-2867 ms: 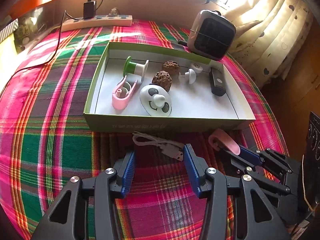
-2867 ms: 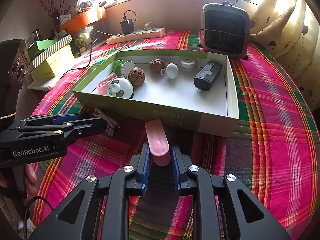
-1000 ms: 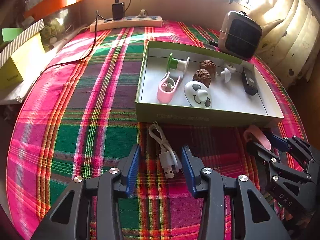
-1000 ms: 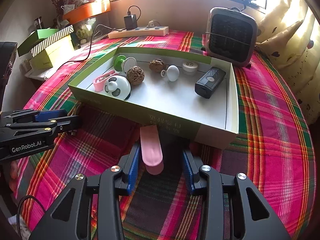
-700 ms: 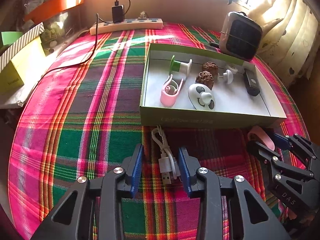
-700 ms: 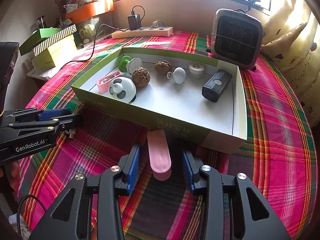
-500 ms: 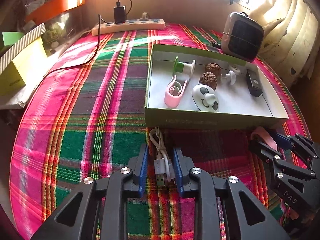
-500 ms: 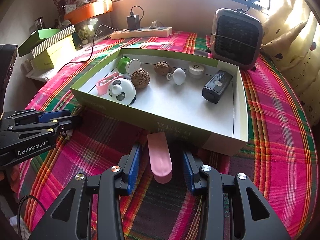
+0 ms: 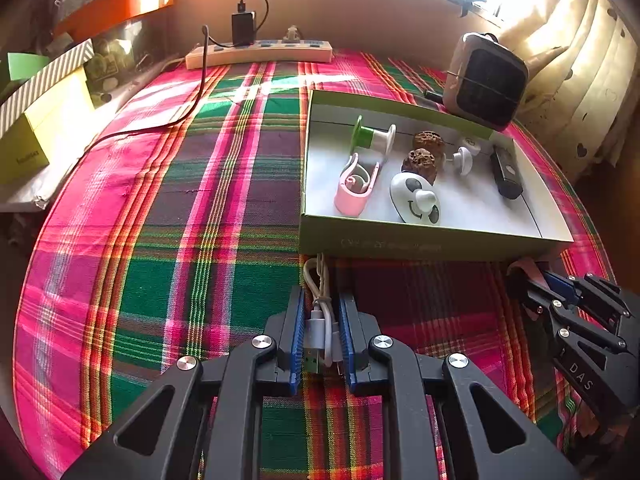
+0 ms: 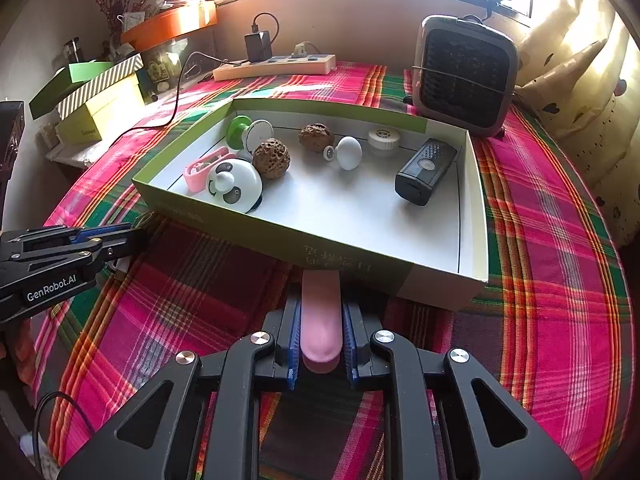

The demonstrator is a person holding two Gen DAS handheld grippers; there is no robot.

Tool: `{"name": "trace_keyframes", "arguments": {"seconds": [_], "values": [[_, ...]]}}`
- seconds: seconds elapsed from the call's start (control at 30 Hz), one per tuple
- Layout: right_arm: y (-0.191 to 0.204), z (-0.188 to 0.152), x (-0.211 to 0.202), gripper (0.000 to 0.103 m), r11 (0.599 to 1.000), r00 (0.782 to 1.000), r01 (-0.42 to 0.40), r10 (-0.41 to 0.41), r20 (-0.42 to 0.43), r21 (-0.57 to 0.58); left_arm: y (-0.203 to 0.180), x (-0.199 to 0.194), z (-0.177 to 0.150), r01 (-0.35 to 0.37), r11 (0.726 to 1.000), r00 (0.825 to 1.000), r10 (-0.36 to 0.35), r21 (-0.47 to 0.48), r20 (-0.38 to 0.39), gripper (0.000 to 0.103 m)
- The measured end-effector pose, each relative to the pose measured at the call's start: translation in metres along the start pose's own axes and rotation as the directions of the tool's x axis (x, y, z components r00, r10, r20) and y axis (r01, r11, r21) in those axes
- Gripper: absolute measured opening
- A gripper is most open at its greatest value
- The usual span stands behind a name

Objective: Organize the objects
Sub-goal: 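Carry the USB cable and pink clip over the open box with both grippers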

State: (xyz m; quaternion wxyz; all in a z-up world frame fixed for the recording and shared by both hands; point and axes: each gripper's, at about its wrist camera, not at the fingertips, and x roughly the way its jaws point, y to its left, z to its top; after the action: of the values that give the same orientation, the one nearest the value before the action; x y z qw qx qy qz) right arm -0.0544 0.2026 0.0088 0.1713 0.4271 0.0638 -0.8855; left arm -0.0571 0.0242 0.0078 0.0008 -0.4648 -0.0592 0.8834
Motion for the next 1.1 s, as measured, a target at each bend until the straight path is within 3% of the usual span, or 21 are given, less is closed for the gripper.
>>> {"name": "trace_keyframes", "arguments": {"seconds": [1.1], "values": [[0.004, -0.001, -0.012, 0.018, 0.999, 0.999, -0.039, 0.038, 0.027, 0.015, -0.002, -0.01, -0.002, 0.018, 1.0, 1.0, -0.019, 0.021, 0.023, 0.015]]}}
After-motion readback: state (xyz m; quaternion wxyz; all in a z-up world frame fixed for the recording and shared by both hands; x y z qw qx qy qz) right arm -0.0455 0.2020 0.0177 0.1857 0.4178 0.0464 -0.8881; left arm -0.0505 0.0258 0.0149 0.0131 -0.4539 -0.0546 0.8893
